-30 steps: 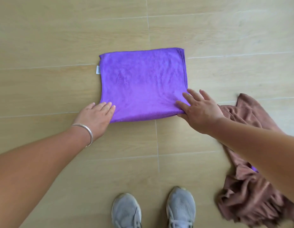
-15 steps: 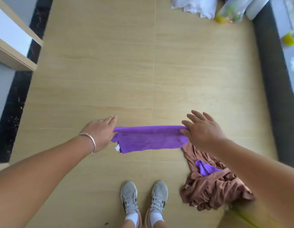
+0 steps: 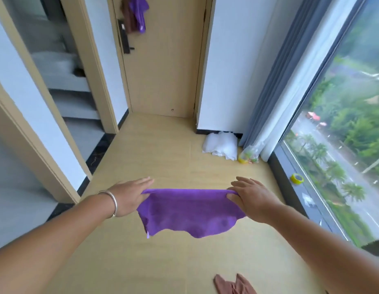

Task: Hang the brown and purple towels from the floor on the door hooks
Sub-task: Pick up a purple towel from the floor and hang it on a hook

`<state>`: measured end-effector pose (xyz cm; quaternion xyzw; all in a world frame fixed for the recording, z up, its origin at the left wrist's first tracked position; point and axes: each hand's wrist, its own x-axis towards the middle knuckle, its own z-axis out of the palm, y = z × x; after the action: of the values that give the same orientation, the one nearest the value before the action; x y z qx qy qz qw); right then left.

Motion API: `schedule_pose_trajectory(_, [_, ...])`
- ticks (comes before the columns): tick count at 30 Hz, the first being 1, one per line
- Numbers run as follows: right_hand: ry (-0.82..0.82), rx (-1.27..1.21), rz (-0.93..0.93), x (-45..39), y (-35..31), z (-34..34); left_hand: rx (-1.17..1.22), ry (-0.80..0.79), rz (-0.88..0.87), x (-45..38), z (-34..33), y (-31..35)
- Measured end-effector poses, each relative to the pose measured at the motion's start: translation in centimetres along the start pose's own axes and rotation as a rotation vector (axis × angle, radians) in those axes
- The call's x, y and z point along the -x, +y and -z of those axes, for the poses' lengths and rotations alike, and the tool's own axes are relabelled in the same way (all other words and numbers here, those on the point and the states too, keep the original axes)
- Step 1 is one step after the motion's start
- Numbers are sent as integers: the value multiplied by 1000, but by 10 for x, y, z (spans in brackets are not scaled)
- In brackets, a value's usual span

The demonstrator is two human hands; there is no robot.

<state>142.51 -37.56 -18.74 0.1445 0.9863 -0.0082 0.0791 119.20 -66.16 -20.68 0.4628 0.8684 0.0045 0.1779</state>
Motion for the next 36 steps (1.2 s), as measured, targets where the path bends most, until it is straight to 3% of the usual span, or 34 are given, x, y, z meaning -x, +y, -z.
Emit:
schedule_pose_trajectory(6, [213,82,75,3,2,136,2,277,41,26,145,12])
schedule_pose_trajectory(11, [329,118,64,12,10,220,116,337,38,46,228,32])
schedule_pose_trajectory(17, [404,118,28,18,17,284,84,439,-38,64,293,48])
schedule_pose_trajectory(23, [460,102,38,24,24,312,-27,504,-70,79,320,57])
schedule_pose_trajectory(29, [524,156,82,19,27,310,-349,625,-61,78,320,57])
schedule_pose_trajectory(36, [508,176,154,-3,43,297,-540,581,-66,65,304,48])
